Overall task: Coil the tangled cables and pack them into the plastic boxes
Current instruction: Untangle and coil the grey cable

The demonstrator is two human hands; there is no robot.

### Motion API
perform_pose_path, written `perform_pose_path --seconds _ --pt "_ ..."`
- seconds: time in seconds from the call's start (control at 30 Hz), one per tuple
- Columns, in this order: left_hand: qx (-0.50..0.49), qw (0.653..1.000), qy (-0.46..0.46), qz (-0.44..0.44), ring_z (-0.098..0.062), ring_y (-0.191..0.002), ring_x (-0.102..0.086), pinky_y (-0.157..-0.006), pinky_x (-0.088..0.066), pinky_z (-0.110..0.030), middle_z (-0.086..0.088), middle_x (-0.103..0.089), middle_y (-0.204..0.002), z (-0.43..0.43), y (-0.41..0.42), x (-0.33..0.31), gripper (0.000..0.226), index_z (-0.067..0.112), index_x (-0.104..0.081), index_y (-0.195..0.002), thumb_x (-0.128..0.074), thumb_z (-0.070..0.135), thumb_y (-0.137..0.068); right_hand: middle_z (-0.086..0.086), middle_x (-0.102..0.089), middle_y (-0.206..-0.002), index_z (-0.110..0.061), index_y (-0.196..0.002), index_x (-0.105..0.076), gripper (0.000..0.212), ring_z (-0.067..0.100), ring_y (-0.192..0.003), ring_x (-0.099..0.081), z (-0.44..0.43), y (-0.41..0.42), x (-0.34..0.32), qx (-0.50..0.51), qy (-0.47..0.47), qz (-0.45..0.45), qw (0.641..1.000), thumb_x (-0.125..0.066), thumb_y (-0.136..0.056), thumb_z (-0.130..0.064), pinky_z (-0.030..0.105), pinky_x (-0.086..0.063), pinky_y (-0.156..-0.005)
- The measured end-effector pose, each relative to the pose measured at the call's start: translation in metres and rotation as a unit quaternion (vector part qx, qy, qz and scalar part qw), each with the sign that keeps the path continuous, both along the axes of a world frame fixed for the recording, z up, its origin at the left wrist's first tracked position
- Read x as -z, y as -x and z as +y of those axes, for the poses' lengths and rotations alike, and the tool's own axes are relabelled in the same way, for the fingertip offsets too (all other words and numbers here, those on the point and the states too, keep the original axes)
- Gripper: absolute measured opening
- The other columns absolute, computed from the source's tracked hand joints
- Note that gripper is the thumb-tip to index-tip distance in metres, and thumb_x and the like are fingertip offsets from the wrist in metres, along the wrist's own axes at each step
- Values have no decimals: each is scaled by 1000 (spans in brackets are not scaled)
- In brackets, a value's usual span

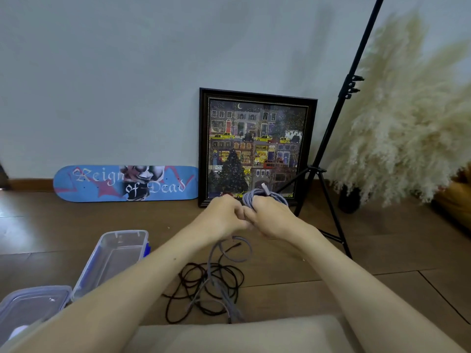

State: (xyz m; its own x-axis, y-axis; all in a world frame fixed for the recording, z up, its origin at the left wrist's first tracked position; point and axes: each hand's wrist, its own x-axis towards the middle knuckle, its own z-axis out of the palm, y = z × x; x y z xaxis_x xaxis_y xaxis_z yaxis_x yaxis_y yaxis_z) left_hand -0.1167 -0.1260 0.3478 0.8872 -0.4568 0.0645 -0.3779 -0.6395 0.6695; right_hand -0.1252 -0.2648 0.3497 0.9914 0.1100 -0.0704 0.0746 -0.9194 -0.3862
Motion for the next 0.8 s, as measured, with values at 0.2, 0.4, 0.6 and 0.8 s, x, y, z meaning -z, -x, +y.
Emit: perform_pose_path --seconds 0.2,0.4,0.6,0.8 --pt "33 976 -149 -157 -8 -64 -45 -63 -40 -30 9 -53 -72 25 -17 -10 32 20 -53 -82 -68 48 -80 7 -37 -47 -7 -66 -43 57 21 -37 -32 -4 4 -5 -19 -175 56 983 -32 -101 -51 28 -33 -46" --pt "23 929 -247 -275 -17 -83 -54 -64 -34 -29 1 -64 -92 37 -23 -5 30 20 -56 -99 -52 49 -91 -1 -28 -41 -15 -61 -40 66 13 -33 -21 -11 16 -17 -58 -244 244 937 -24 -88 -74 20 -20 -41" --pt "3 887 -271 -374 -26 -79 -61 -54 -28 -29 -5 -64 -83 37 -29 -4 35 13 -56 -96 -47 47 -93 -1 -28 -37 -17 -54 -39 50 13 -31 -19 -8 19 -25 -65 -309 215 924 -55 -95 -42 21 -19 -39" --pt "34 896 -248 -367 -20 -54 -38 -48 -37 -34 0 -52 -62 38 -39 23 17 19 -49 -87 -65 14 -86 -5 -25 -36 -17 -57 -40 48 8 -27 -19 -10 17 -29 25 -459 227 859 -52 -96 -42 20 -23 -34"
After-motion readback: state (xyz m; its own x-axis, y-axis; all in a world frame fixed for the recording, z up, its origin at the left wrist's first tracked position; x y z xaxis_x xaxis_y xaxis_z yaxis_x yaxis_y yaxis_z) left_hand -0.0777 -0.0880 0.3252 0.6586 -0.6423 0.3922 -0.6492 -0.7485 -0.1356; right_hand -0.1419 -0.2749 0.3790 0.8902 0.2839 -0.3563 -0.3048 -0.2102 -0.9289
